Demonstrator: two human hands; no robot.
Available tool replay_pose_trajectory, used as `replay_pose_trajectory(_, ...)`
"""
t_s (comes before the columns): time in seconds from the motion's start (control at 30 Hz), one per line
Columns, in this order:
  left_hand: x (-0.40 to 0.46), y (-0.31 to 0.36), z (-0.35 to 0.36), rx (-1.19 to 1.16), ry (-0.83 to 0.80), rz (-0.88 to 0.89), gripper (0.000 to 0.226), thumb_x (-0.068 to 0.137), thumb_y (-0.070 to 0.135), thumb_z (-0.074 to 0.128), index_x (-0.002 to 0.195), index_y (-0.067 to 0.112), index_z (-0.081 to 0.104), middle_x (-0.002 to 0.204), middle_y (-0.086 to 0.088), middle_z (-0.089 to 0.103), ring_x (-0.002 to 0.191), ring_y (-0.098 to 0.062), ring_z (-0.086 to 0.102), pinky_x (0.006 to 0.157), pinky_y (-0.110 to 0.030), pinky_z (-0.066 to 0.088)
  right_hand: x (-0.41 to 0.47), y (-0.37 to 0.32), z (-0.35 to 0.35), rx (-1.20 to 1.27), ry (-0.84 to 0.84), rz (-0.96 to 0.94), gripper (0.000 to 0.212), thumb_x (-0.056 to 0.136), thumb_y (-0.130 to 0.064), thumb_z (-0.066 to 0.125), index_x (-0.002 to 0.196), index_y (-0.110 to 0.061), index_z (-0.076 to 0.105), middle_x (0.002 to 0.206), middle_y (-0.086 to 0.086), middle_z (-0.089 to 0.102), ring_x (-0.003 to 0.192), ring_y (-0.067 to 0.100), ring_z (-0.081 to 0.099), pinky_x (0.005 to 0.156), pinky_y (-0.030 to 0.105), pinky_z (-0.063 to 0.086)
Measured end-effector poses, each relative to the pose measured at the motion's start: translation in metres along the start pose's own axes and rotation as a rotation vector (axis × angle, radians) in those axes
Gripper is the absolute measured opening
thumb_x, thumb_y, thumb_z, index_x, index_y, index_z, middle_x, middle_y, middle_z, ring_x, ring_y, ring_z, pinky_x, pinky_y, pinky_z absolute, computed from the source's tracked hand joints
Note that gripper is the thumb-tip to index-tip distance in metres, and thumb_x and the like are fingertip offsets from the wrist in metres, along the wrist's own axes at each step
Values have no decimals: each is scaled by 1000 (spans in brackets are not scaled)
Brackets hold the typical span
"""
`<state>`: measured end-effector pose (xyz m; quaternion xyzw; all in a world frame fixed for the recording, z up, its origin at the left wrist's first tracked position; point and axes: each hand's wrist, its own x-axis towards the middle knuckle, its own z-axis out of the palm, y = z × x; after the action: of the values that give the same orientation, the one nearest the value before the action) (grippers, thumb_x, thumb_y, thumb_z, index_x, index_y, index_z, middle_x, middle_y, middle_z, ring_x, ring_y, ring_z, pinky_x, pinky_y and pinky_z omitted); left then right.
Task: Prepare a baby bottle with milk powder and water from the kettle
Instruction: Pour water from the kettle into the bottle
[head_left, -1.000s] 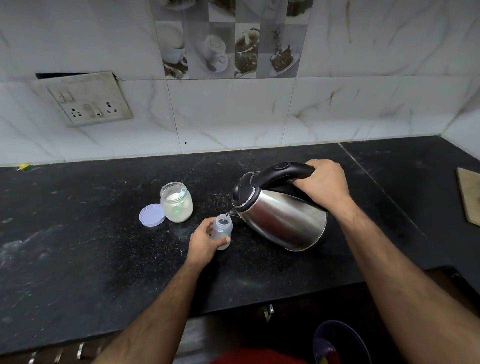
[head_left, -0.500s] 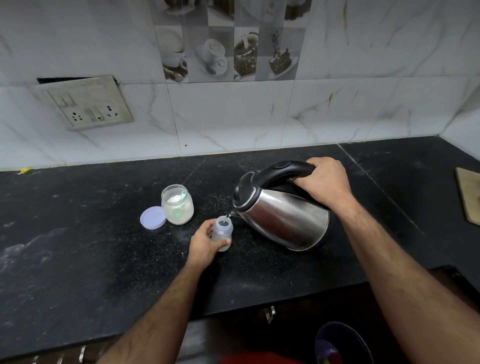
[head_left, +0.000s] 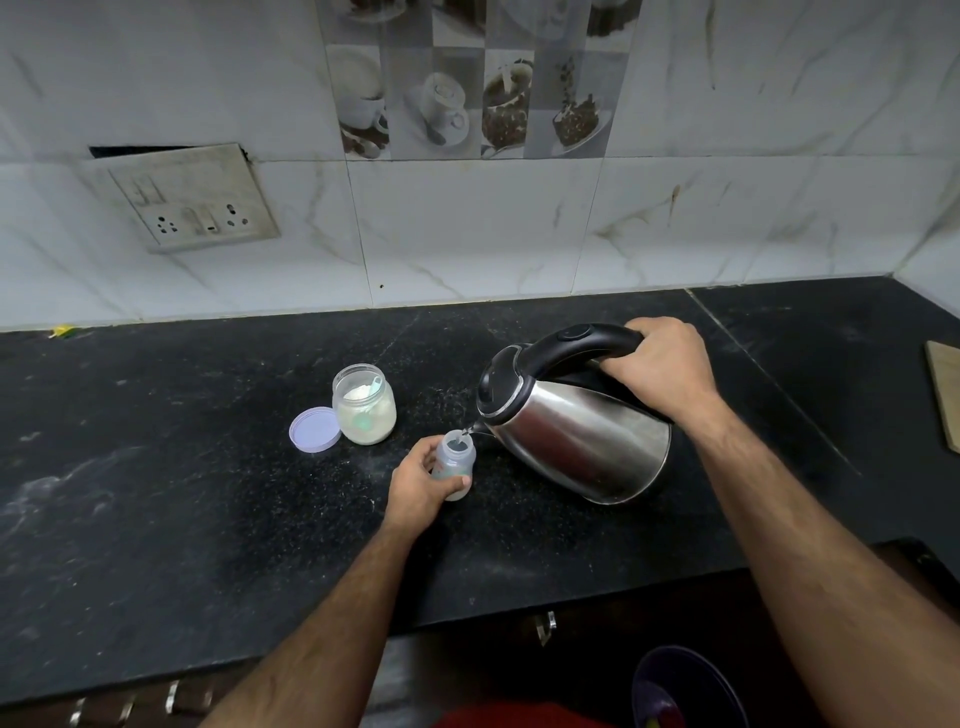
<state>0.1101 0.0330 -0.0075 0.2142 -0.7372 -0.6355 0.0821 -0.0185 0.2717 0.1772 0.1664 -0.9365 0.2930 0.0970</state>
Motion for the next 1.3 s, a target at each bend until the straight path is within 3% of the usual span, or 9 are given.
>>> replay_pose_trajectory(0.23, 3, -4, 0, -1, 6, 20, 58, 67, -2, 84, 107, 33, 62, 112, 9, 71, 108, -8, 66, 97, -25, 49, 2, 0, 3, -4, 16, 16, 17, 66, -31, 76, 65, -17, 65, 56, -4, 62, 59, 16, 60, 53, 28, 42)
replay_pose_trajectory(0.4, 7, -7, 0, -14, -3, 23, 57, 67, -2, 83, 109, 30, 61, 112, 8, 71, 107, -9, 66, 97, -27, 50, 2, 0, 5, -3, 11, 29, 17, 66, -29, 75, 62, -20, 62, 55, -6, 60, 57, 9, 57, 50, 25, 36)
replay_pose_trajectory(0.53, 9, -9, 1, -20, -5, 22, 57, 67, -2, 83, 111, 28, 62, 113, 7, 71, 107, -9, 66, 98, -28, 50, 1, -2, 7, -13, 9, 33, 14, 67, -28, 76, 66, -19, 66, 57, -6, 62, 60, 14, 61, 54, 28, 43)
replay_pose_trajectory(0.83, 13, -11, 0, -15, -16, 24, 57, 67, -1, 83, 109, 30, 62, 112, 8, 71, 107, -10, 66, 98, -28, 50, 1, -1, 13, 0, 10, 59, 22, 65, -29, 77, 57, -22, 58, 51, -8, 58, 55, 8, 57, 48, 26, 34)
replay_pose_trajectory(1.3, 16, -13, -1, -13, -22, 20, 57, 66, 1, 84, 111, 29, 64, 112, 9, 72, 107, -8, 66, 99, -34, 51, 2, -2, 15, 3, 7, 57, 22, 64, -31, 76, 55, -23, 57, 50, -8, 58, 54, 8, 58, 48, 25, 34)
